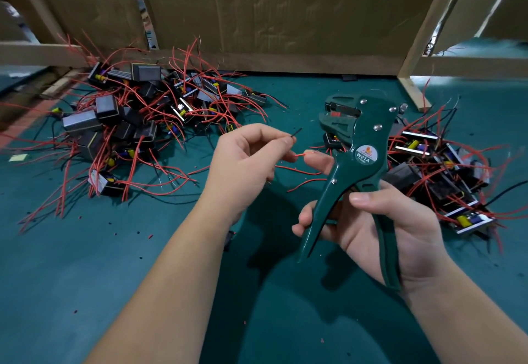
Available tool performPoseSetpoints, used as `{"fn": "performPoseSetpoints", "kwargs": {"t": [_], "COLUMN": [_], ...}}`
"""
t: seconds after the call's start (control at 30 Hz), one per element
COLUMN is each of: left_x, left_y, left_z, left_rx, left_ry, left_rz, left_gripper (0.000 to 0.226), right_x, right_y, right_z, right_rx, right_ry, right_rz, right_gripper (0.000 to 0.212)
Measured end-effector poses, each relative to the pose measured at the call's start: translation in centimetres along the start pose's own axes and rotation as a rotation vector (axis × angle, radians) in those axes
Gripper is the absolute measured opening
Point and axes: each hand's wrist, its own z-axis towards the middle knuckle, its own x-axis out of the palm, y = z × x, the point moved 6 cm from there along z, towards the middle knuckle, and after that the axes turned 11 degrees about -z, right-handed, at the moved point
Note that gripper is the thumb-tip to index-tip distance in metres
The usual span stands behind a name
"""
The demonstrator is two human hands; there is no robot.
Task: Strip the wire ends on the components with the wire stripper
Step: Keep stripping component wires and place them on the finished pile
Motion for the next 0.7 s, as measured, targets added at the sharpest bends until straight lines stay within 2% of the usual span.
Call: {"fn": "performPoseSetpoints", "kwargs": {"t": [0.1,0.23,0.47,0.7], "left_x": [-0.7,-0.9,-1.1,-1.6], "left_y": [-0.4,-0.8,-1.3,-1.8], "left_z": [0.3,0.4,0.3,0.4], "left_rx": [0.033,0.055,0.107,0.149], "left_ry": [-0.011,0.073,0.103,0.14], "left_rz": [-0.087,-0.091,0.06,0.112], "left_gripper": [0.005,0.009,0.017,0.018], "right_x": [0.1,-0.7,0.7,0.5], "right_y": [0.0,-0.2,-0.3,-0.7], "right_z": [0.1,0.2,-0.7,-0.9], "right_rx": [0.014,0.14,0.287,0.332], "right_ry": [0.016,-0.084,0.266,0.264], "right_rz": [0.026,0.069,0.031,-0.023], "right_gripper": [0.072,0.054,0.054,0.045]}}
